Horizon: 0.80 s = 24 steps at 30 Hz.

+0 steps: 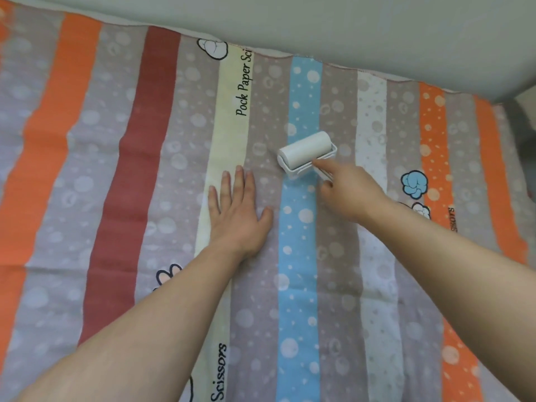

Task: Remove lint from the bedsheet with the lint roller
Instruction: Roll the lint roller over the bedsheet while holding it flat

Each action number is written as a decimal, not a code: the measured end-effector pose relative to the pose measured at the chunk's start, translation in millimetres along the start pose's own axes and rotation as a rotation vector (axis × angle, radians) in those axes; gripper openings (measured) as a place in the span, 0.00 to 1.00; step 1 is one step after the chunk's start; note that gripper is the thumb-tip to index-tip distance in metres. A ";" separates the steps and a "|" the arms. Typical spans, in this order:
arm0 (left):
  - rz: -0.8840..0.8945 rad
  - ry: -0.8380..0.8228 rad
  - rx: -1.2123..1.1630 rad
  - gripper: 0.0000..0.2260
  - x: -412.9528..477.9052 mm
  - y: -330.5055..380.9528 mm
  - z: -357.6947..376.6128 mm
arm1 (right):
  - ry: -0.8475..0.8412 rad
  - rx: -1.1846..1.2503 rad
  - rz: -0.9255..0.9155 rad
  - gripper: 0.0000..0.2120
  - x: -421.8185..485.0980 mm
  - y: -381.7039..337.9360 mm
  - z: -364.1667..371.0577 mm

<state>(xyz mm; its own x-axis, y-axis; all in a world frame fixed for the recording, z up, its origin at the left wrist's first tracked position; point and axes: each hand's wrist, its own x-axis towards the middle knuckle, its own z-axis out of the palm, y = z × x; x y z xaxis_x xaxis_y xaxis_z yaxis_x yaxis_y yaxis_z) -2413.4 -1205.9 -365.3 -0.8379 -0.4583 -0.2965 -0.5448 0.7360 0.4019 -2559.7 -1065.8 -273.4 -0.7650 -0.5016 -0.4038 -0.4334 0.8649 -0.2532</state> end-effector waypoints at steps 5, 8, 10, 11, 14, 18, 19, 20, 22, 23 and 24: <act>0.010 -0.083 -0.009 0.35 0.2 0.3 -4.5 | -0.085 -0.067 0.044 0.27 -48.1 26.0 -1.8; -0.002 -0.103 0.008 0.35 0.8 1.8 -4.1 | -0.130 -0.107 0.061 0.26 -76.9 43.4 -0.6; -0.018 -0.128 0.011 0.36 -0.2 3.7 -5.6 | -0.150 -0.123 0.077 0.26 -93.1 52.7 -5.6; -0.021 -0.141 0.014 0.37 -0.3 4.9 -7.0 | -0.160 -0.129 0.091 0.26 -100.1 56.8 -8.8; -0.047 -0.192 0.044 0.39 1.8 8.6 -14.2 | -0.214 -0.150 0.127 0.26 -114.0 64.8 -14.3; -0.079 -0.247 0.061 0.42 3.0 11.4 -18.4 | -0.282 -0.210 0.149 0.26 -122.6 70.7 -25.2; -0.076 -0.249 0.065 0.43 3.4 12.1 -18.5 | -0.300 -0.234 0.155 0.26 -126.3 73.2 -28.0; -0.075 -0.244 0.072 0.44 4.2 12.0 -17.5 | -0.320 -0.255 0.164 0.26 -129.5 76.0 -31.2; -0.084 -0.240 0.079 0.45 4.7 11.9 -16.7 | -0.376 -0.296 0.162 0.26 -135.0 81.9 -39.9; -0.086 -0.239 0.082 0.45 4.0 11.9 -15.9 | -0.403 -0.315 0.149 0.26 -139.0 85.5 -44.9; -0.085 -0.230 0.087 0.46 4.2 11.7 -14.3 | -0.427 -0.324 0.135 0.26 -144.1 88.9 -50.7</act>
<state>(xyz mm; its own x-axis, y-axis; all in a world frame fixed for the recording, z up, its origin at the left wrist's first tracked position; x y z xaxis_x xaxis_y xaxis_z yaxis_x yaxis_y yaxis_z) -2423.8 -1206.4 -349.4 -0.7542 -0.4024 -0.5189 -0.5995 0.7444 0.2939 -2512.1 -915.7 -193.2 -0.5918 -0.2904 -0.7519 -0.5206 0.8499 0.0815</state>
